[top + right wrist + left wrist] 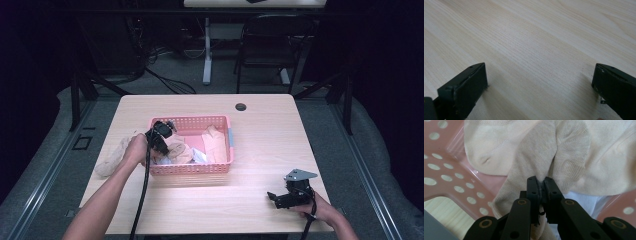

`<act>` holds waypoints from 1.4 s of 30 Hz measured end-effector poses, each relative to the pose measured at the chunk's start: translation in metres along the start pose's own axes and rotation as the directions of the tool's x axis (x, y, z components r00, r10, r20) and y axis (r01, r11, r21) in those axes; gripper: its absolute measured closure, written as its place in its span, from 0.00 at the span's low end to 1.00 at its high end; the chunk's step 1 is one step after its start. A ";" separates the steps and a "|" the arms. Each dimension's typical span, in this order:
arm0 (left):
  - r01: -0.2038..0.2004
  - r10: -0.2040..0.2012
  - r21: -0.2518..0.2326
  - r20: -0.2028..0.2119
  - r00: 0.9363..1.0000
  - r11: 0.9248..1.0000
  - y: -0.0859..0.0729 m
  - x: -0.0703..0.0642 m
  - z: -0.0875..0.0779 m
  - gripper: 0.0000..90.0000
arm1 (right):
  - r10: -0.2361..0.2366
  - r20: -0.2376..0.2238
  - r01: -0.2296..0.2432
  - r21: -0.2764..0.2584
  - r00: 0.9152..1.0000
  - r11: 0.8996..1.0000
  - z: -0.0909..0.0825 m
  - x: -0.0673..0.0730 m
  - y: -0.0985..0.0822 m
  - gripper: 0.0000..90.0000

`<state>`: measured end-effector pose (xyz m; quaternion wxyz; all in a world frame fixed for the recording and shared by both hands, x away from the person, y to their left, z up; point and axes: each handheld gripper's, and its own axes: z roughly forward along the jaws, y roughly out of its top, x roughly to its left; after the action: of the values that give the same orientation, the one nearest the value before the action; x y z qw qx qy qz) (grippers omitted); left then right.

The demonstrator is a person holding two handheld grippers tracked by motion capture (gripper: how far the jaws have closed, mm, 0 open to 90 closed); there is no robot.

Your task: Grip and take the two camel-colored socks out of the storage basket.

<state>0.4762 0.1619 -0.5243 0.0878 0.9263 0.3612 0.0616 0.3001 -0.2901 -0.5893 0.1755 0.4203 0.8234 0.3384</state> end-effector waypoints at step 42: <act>-0.027 0.039 -0.198 0.061 0.997 0.980 -0.012 0.006 -0.113 0.95 | 0.000 0.000 0.000 0.000 1.000 1.000 0.000 0.000 0.000 0.00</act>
<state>0.4529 0.1882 -0.4158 0.1894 0.9205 0.3349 0.0687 0.3001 -0.2901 -0.5893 0.1756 0.4202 0.8234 0.3384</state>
